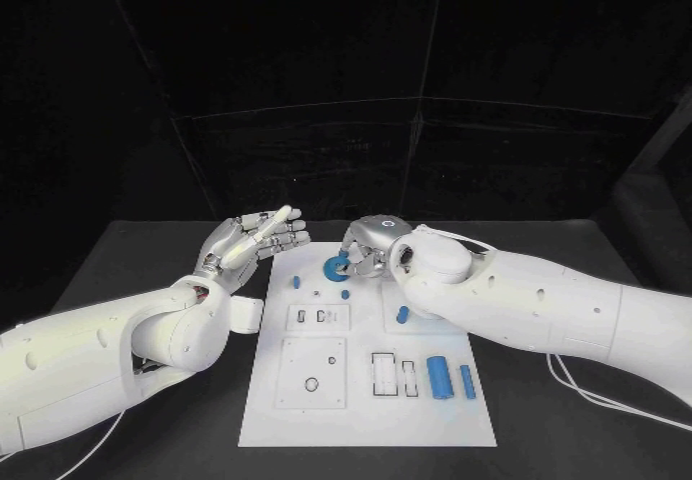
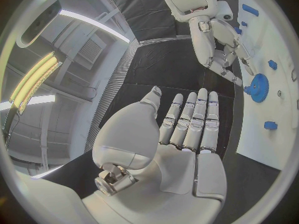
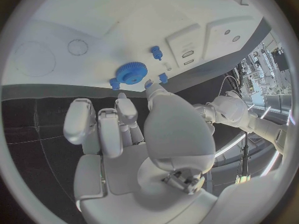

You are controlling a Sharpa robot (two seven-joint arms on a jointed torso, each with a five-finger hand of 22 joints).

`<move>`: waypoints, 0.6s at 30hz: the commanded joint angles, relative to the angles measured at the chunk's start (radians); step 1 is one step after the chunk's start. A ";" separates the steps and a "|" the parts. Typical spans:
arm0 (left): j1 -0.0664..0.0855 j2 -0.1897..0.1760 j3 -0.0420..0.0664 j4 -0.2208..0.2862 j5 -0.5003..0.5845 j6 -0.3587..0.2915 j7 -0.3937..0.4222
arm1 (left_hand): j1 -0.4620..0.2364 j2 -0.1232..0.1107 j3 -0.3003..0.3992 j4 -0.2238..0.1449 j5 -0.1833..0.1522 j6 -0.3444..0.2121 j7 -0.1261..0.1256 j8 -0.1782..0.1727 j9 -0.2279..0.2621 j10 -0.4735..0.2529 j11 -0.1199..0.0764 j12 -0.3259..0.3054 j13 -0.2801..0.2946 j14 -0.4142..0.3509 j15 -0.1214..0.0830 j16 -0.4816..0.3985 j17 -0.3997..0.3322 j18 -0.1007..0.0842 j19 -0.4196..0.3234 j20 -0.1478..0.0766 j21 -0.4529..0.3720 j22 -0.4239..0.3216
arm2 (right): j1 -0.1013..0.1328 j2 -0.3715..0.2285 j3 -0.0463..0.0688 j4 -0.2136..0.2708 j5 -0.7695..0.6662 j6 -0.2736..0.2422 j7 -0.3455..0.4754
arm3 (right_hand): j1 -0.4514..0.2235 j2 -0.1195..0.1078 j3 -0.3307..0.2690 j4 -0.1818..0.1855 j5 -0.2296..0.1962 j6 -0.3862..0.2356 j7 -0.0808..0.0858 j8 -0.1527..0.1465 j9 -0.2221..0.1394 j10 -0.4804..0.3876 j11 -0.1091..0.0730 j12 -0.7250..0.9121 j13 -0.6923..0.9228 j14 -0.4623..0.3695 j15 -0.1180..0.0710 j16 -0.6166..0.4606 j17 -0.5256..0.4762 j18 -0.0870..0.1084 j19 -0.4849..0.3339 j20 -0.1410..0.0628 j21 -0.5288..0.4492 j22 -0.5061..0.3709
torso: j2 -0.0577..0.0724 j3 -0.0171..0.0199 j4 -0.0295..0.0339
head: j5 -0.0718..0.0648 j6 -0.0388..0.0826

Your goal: Assemble the parts on the task board

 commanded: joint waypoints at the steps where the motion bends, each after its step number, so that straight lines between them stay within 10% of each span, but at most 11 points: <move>1: 0.002 -0.004 0.001 0.001 -0.006 0.010 0.005 | -0.002 0.001 -0.002 -0.005 -0.003 -0.006 0.061 -0.006 0.001 -0.005 0.001 0.005 0.000 0.004 0.004 -0.005 -0.002 0.013 0.006 0.000 -0.007 -0.001 | 0.002 -0.077 0.000 0.063 0.120 -0.150 0.091 | 0.026 0.001 -0.003 -0.013 0.014 0.011 -0.001 0.004 0.000 0.005 -0.001 0.005 0.002 0.058 0.000 -0.001 0.024 -0.005 0.004 -0.002 0.003 -0.002 | -0.001 -0.0001 -0.0060 | 0.000 0.007; 7: 0.002 -0.006 0.001 -0.003 -0.006 0.008 0.006 | -0.002 0.001 -0.002 -0.005 -0.003 -0.006 0.061 -0.006 0.001 -0.004 0.001 0.005 0.000 0.004 0.004 -0.005 -0.002 0.013 0.006 0.000 -0.007 -0.001 | 0.003 -0.252 0.000 0.153 0.414 -0.143 0.268 | 0.115 -0.021 0.003 -0.074 0.037 0.019 -0.005 0.004 0.000 0.002 -0.006 0.009 0.008 0.061 -0.005 0.009 0.045 -0.003 -0.003 -0.006 -0.001 -0.011 | -0.003 0.0013 -0.0192 | -0.019 0.018; 18: 0.002 -0.002 0.001 -0.012 -0.006 0.004 0.005 | -0.004 0.003 0.001 -0.007 -0.003 -0.002 0.060 -0.004 0.001 0.000 0.000 0.009 0.000 0.010 0.004 -0.005 -0.001 0.012 0.003 0.000 -0.015 -0.003 | 0.001 -0.371 -0.001 0.100 0.598 -0.128 0.417 | 0.153 -0.024 0.003 -0.105 0.046 0.031 -0.007 0.007 0.001 0.001 -0.008 0.011 0.011 0.061 -0.006 0.010 0.049 -0.004 -0.003 -0.008 -0.001 -0.010 | -0.004 0.0095 -0.0319 | -0.036 0.022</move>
